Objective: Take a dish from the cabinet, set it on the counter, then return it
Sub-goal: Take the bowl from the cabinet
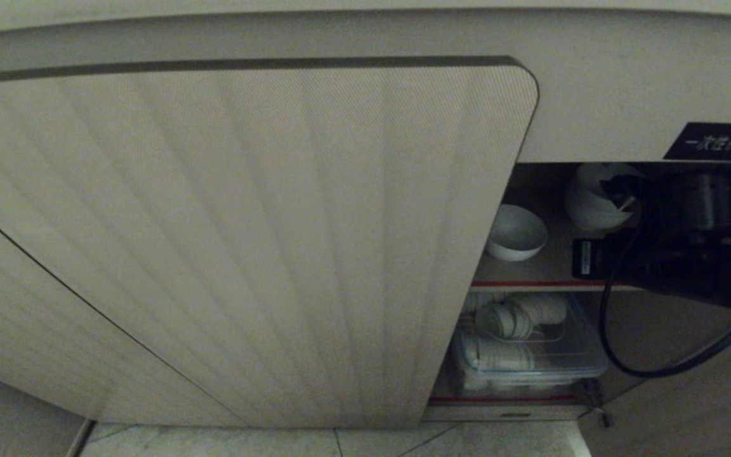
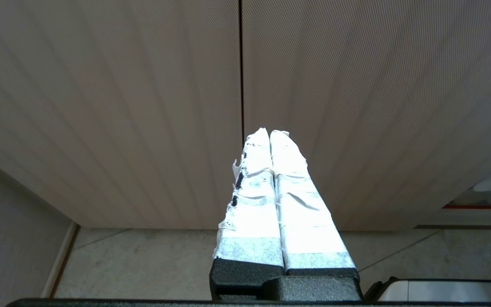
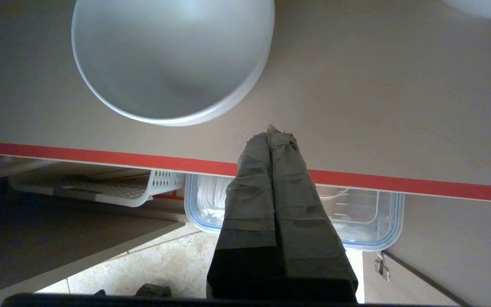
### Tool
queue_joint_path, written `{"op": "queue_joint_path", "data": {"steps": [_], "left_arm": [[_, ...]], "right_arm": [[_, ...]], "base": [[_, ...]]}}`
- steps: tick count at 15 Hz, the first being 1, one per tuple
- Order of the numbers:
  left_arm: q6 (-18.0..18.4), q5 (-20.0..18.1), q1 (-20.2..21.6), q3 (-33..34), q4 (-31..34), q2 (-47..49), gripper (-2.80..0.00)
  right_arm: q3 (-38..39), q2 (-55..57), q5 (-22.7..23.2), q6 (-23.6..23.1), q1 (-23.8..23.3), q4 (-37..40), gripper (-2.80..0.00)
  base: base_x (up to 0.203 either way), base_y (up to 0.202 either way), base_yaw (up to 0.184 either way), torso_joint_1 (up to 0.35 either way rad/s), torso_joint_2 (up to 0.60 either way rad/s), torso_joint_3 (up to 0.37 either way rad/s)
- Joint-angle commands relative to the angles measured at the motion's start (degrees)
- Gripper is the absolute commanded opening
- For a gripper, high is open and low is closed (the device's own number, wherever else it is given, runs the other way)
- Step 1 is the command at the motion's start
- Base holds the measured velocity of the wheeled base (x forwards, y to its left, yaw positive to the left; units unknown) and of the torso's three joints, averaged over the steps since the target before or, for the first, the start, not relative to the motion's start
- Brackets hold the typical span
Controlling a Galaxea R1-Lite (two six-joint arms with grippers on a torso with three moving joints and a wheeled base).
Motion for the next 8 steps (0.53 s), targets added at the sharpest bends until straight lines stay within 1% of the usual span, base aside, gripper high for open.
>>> {"op": "queue_joint_path", "data": {"steps": [1, 8], "left_arm": [[0.0, -0.1, 0.0, 0.0, 0.0, 0.0, -2.80], [0.0, 0.0, 0.0, 0.0, 0.0, 0.0, -2.80]], "right_arm": [[0.0, 0.3, 0.0, 0.2, 0.0, -0.3, -2.80], [0.0, 0.5, 0.0, 0.4, 0.0, -0.6, -2.80]], "base": [[0.000, 0.000, 0.000, 0.000, 0.00, 0.000], [0.000, 0.000, 0.000, 0.000, 0.00, 0.000]]}}
